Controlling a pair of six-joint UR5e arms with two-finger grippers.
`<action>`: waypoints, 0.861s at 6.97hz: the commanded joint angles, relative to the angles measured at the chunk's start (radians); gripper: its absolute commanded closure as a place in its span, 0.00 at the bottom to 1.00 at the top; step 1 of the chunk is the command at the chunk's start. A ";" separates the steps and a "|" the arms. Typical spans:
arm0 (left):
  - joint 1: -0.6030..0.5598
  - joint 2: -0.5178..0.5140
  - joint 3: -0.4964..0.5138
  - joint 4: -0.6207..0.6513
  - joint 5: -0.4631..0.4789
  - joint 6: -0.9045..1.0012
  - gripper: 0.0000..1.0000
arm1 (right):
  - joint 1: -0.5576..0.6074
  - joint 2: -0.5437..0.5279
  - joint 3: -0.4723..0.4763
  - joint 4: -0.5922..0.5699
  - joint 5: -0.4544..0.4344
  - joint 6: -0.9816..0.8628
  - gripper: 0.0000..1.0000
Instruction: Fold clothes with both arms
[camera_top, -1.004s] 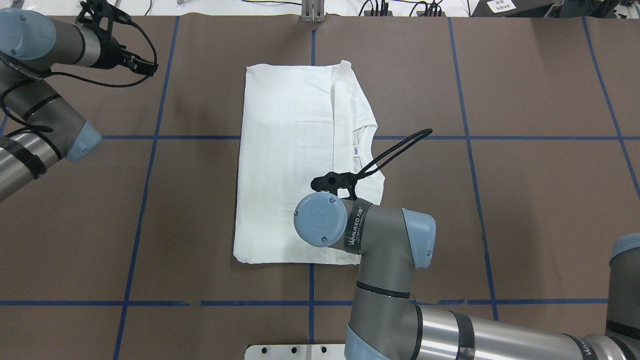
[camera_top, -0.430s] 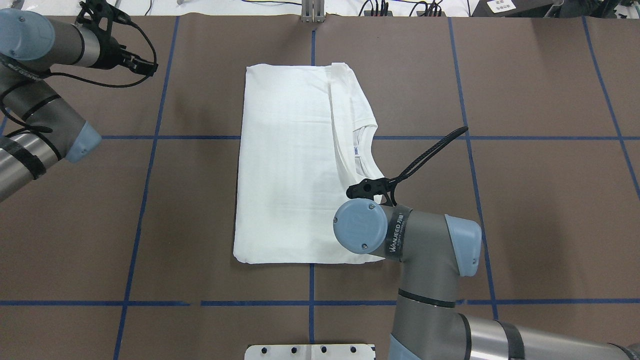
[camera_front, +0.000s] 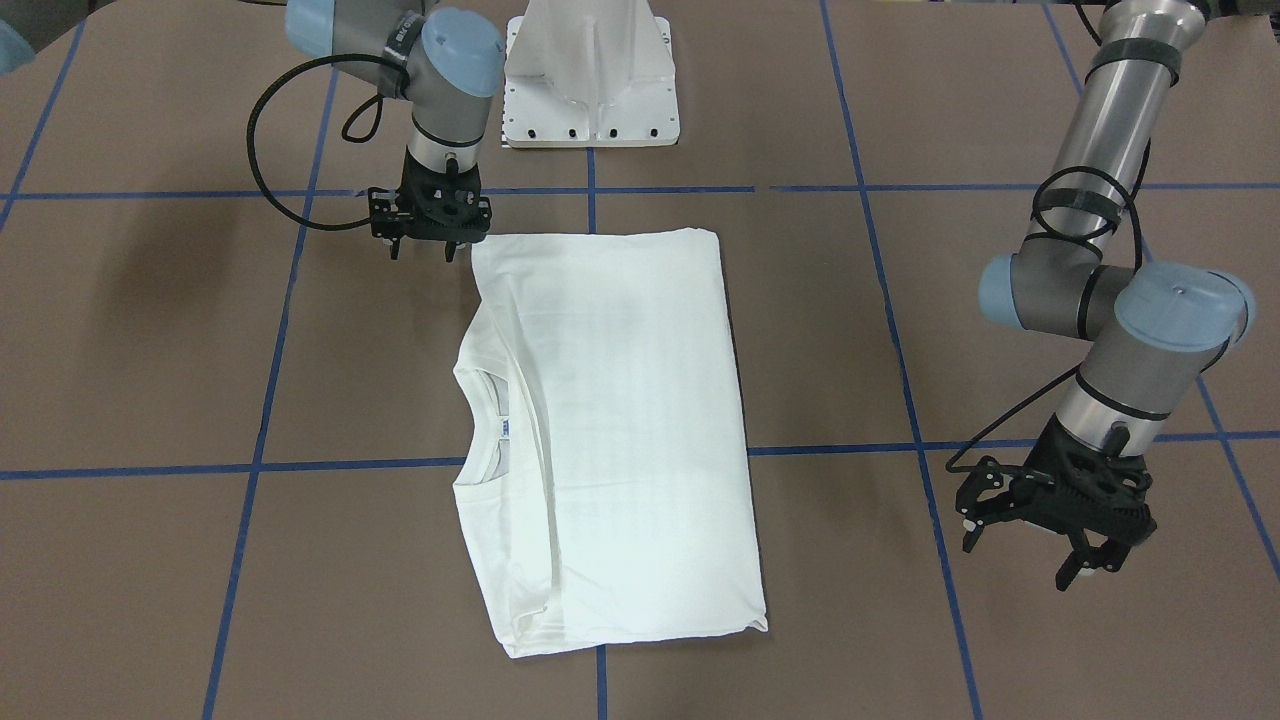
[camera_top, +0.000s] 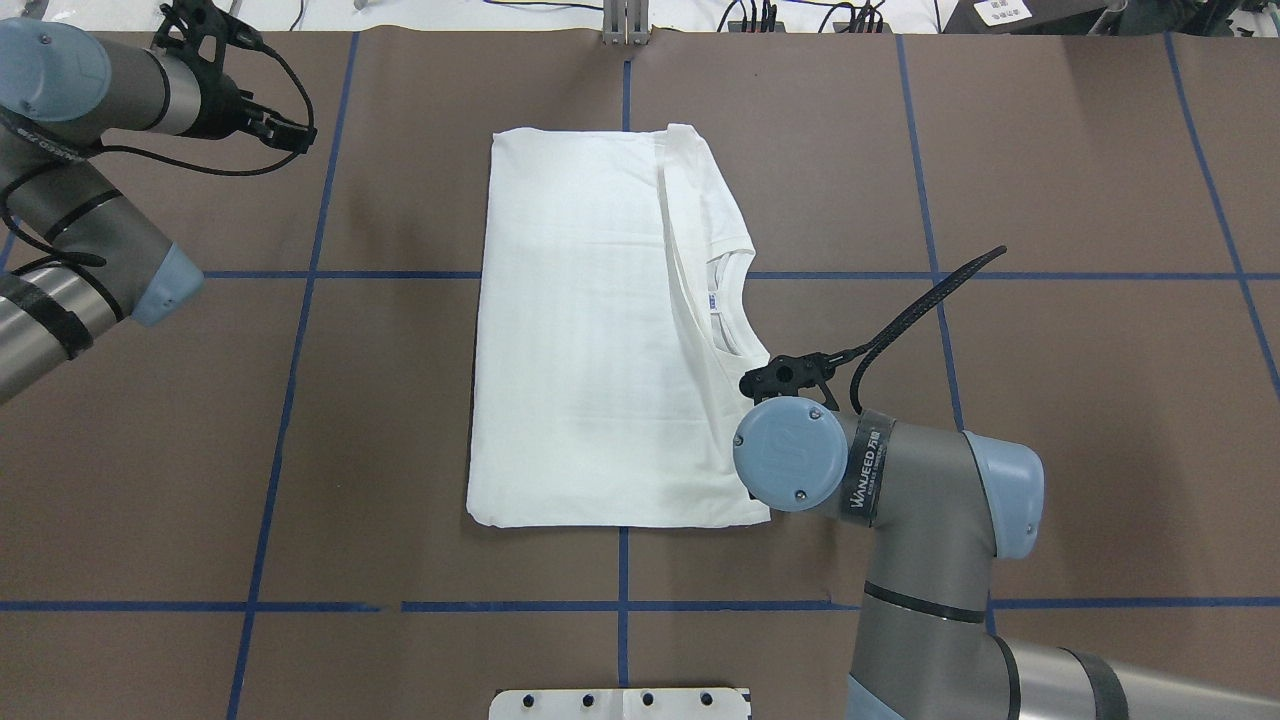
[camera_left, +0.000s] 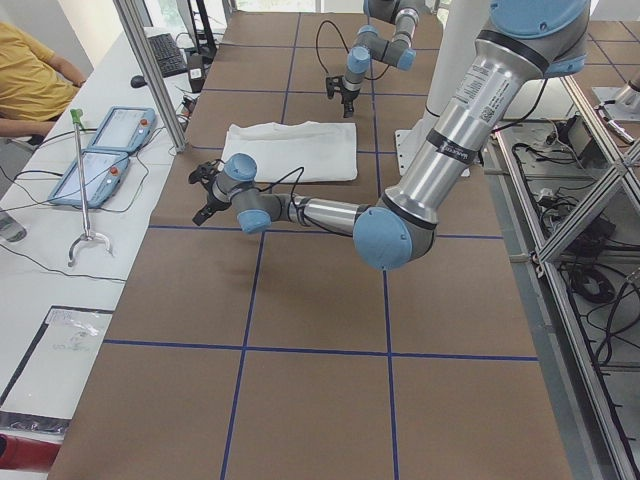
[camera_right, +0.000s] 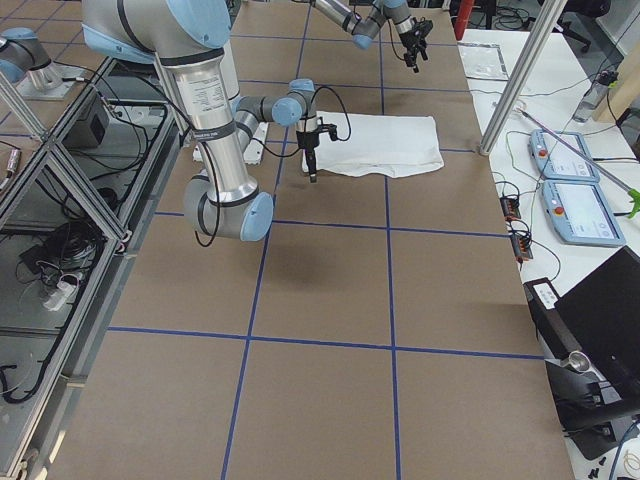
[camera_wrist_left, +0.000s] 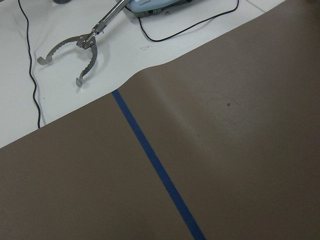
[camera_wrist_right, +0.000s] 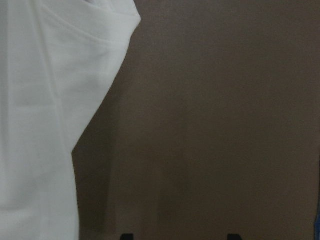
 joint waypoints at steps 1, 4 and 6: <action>-0.001 0.000 0.000 0.000 -0.027 0.000 0.00 | 0.042 0.011 0.003 0.164 -0.001 -0.007 0.30; 0.000 0.000 0.000 0.000 -0.030 0.000 0.00 | 0.135 0.176 -0.211 0.335 0.002 -0.013 0.29; 0.000 0.002 0.001 0.000 -0.045 0.000 0.00 | 0.175 0.238 -0.410 0.466 0.002 -0.041 0.29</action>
